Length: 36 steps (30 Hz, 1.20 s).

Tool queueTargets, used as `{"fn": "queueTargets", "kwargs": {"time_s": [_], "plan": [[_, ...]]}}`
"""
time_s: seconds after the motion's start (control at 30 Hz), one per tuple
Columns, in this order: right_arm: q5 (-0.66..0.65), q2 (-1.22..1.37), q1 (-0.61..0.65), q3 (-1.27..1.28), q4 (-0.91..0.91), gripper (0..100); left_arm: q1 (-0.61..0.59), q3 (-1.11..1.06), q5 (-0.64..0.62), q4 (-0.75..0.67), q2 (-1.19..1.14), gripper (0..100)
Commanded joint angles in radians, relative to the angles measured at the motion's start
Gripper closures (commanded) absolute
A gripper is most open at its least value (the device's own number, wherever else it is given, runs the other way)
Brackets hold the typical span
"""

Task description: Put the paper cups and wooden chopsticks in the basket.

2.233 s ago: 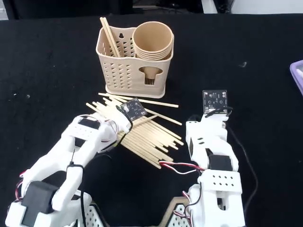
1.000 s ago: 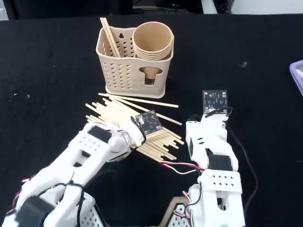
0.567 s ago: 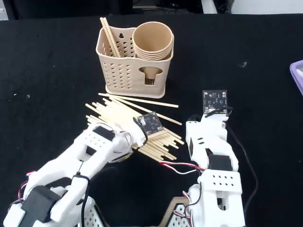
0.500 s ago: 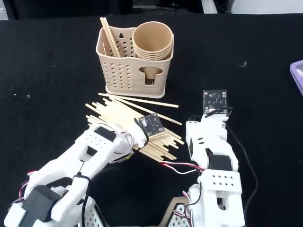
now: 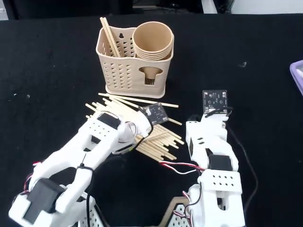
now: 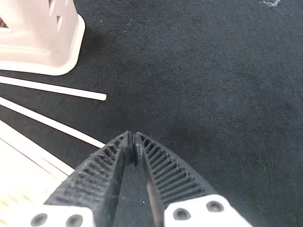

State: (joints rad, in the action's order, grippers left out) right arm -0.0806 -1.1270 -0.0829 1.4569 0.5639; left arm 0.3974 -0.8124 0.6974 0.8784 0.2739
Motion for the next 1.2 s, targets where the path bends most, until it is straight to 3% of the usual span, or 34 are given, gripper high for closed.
{"fn": "queueTargets", "kwargs": {"time_s": [0.0, 0.2, 0.5, 1.1, 1.17], "plan": [[0.005, -0.027, -0.02, -0.004, -0.023, 98.7, -0.005, 0.021, -0.005, -0.101, -0.066, 84], [0.005, -0.027, -0.02, -0.004, -0.023, 98.7, 0.001, 0.022, 0.002, -0.126, -0.181, 84], [0.005, -0.027, -0.02, -0.004, -0.023, 98.7, 0.018, 0.012, 0.002, -0.029, -0.086, 84], [0.005, -0.027, -0.018, -0.004, -0.023, 98.7, 0.019, -0.068, 0.0, -0.103, -0.103, 84], [0.005, -0.027, -0.018, -0.004, -0.023, 98.7, 0.03, -0.076, 0.0, -0.101, -0.103, 88]]}}
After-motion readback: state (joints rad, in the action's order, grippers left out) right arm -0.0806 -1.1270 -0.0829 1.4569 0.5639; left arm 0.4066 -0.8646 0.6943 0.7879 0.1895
